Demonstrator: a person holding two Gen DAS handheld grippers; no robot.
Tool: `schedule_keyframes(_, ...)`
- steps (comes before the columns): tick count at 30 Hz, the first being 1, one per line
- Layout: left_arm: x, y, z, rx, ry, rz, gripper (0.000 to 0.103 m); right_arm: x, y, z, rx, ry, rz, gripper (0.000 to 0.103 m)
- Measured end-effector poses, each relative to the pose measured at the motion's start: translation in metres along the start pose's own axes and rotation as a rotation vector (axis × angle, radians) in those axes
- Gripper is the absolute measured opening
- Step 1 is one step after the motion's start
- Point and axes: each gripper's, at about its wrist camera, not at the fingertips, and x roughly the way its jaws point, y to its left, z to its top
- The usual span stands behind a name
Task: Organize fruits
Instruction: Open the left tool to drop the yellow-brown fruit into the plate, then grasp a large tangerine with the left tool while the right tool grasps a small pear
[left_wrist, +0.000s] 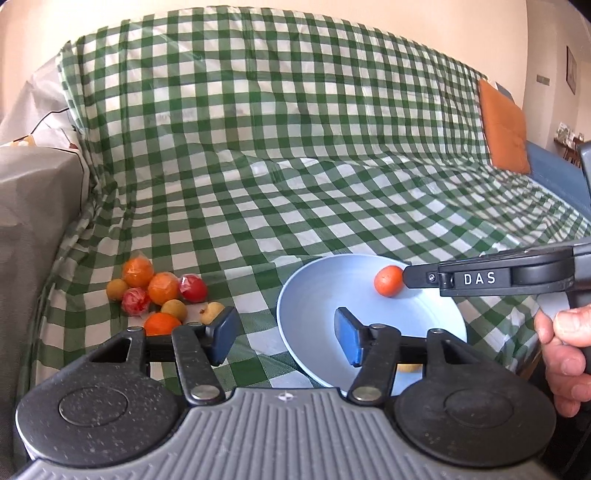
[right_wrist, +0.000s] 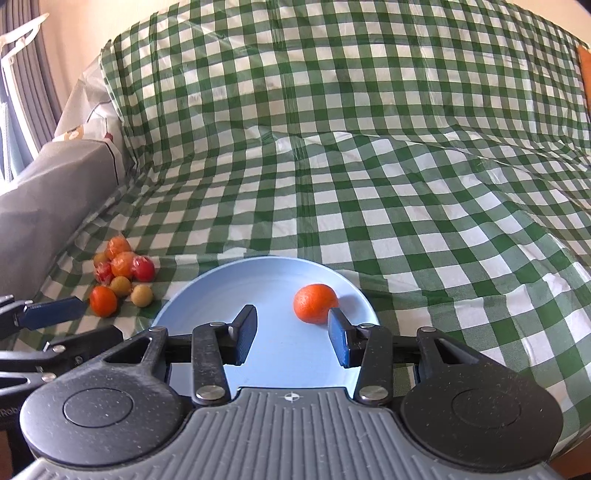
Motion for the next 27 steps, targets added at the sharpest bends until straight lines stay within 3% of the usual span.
schedule_keyframes(8,-0.025,0.032,0.03,0.004,-0.063,-0.034,0.062,-0.007,0.018,0.006,0.024,-0.025,0.064,0.04)
schedule_keyframes(12,-0.025,0.05,0.048,0.151,-0.105,0.079,0.045,-0.01,0.031,0.011,0.006,-0.043,0.111,0.034)
schedule_keyframes(14,-0.018,0.063,0.043,0.16,-0.088,0.095,0.045,-0.011,0.036,0.013,-0.002,-0.047,0.127,0.034)
schedule_keyframes(16,-0.008,0.079,0.033,0.096,-0.032,0.106,0.045,-0.01,0.04,0.015,-0.006,-0.05,0.143,0.034)
schedule_keyframes(18,-0.013,0.096,0.036,-0.002,-0.072,0.115,0.046,-0.008,0.043,0.015,-0.009,-0.043,0.158,0.034)
schedule_keyframes(22,-0.008,0.117,0.038,-0.127,-0.041,0.09,0.054,0.002,0.046,0.01,-0.018,-0.009,0.179,0.034)
schedule_keyframes(27,0.024,0.131,0.04,-0.191,0.12,0.033,0.059,0.013,0.053,0.011,-0.022,0.016,0.212,0.034)
